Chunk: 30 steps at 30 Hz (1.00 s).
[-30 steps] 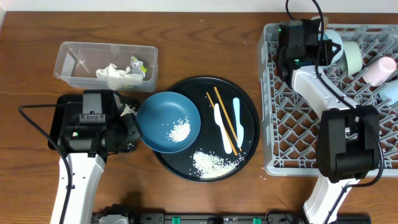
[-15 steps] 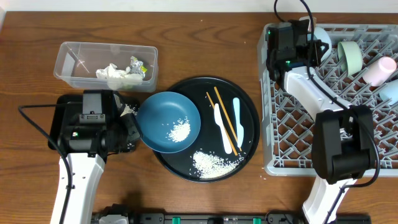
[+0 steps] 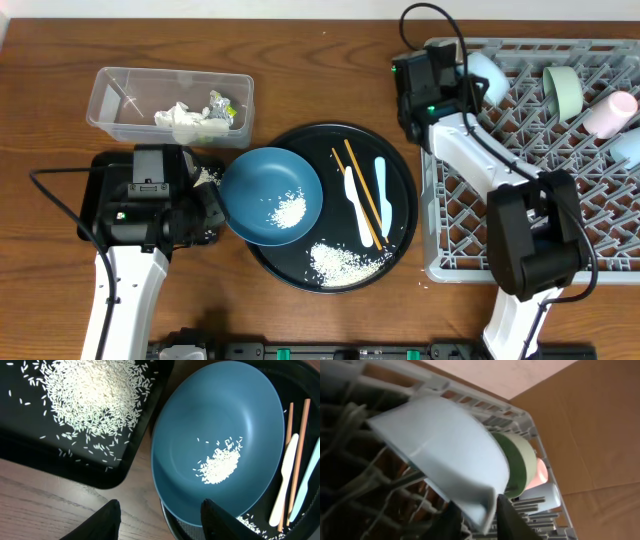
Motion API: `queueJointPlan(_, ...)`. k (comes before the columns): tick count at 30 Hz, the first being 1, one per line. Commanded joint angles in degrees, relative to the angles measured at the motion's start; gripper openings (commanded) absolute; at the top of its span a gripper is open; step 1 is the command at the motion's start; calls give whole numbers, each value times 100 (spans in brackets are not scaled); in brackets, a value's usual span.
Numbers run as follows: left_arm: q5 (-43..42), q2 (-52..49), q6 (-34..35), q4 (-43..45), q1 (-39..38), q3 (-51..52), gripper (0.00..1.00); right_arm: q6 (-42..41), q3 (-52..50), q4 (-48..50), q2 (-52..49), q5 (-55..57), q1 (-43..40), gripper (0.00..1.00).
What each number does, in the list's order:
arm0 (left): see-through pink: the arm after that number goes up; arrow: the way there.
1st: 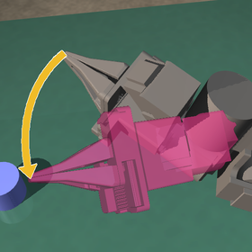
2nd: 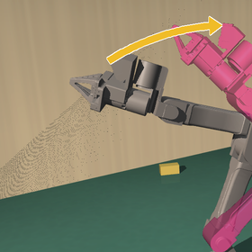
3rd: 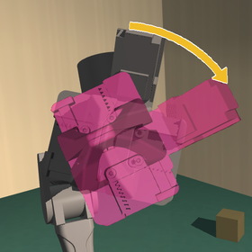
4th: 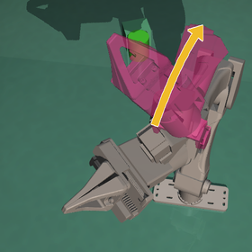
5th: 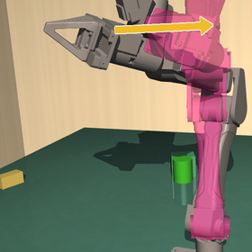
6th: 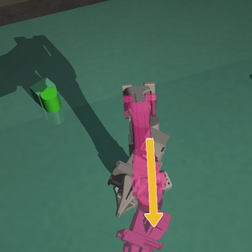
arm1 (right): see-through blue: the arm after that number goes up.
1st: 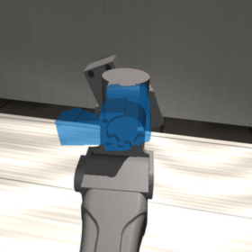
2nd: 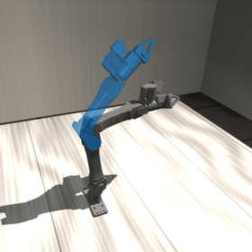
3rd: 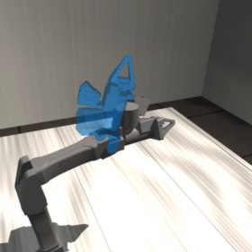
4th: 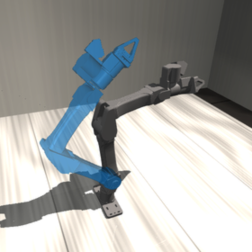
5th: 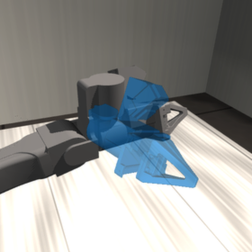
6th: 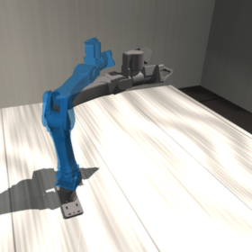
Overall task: Sort waste into correct bins and load items into the dishwasher rack
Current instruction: 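Lower the bowl into the rack, open right gripper and withdraw, then grasp the blue plate rim with left gripper and lift it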
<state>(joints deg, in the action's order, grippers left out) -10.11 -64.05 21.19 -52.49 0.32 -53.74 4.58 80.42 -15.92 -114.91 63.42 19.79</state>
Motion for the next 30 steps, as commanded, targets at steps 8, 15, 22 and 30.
queueJointPlan(8,13,39,52,-17,26,-103,54,-1075,42,-1143,-50,-35,166,62)
queueJointPlan(15,13,39,52,-20,26,-103,54,-1528,44,-1537,409,-1185,9,73)
queueJointPlan(22,13,39,50,-17,26,-103,54,-1545,44,-1884,1508,-2155,-339,75)
queueJointPlan(30,11,39,-105,7,17,-103,63,-1602,44,-3185,2618,-3770,-925,78)
